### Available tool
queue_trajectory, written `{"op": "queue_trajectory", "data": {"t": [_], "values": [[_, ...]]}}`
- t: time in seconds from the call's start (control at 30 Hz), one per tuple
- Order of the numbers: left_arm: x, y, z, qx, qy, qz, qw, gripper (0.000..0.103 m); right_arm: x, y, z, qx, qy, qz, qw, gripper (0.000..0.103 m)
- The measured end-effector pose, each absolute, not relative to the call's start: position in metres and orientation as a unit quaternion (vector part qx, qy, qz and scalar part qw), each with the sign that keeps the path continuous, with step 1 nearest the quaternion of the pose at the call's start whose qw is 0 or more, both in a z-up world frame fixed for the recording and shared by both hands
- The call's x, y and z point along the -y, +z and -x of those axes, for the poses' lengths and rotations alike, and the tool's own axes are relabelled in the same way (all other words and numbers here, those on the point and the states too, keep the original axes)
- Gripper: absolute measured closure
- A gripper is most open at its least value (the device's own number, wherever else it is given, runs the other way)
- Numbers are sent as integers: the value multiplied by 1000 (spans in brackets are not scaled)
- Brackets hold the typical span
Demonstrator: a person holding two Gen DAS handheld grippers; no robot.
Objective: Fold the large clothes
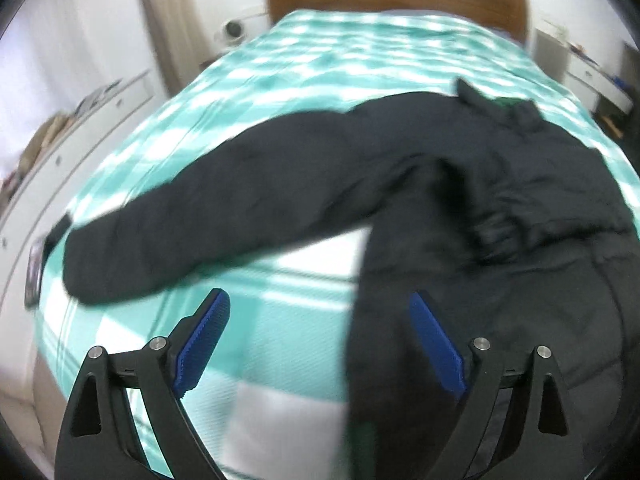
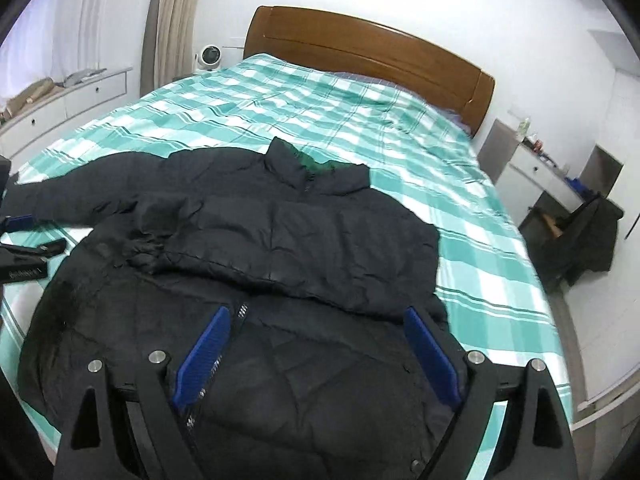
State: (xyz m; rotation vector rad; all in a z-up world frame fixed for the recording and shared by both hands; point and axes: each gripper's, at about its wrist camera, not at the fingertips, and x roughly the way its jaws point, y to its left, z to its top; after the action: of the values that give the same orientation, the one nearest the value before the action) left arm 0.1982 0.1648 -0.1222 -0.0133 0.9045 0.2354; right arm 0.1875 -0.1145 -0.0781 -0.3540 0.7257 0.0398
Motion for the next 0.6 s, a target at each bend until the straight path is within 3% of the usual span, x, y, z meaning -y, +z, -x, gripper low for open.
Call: {"op": "queue_trajectory", "data": {"t": [0.2, 0.37, 0.5, 0.6], "values": [[-234, -141, -194, -450, 184, 79, 870, 11, 118, -81, -183, -358, 47, 146, 921, 12], [-318, -166, -178, -442, 264, 234, 825, 11, 118, -104, -160, -375, 92, 118, 915, 12], [-376, -183, -167, -390, 316, 340, 796, 9, 106, -132, -145, -404, 114, 136, 897, 12], [-398, -181, -178, -357, 328, 361, 797, 5, 96, -143, -136, -416, 130, 145, 888, 12]]}}
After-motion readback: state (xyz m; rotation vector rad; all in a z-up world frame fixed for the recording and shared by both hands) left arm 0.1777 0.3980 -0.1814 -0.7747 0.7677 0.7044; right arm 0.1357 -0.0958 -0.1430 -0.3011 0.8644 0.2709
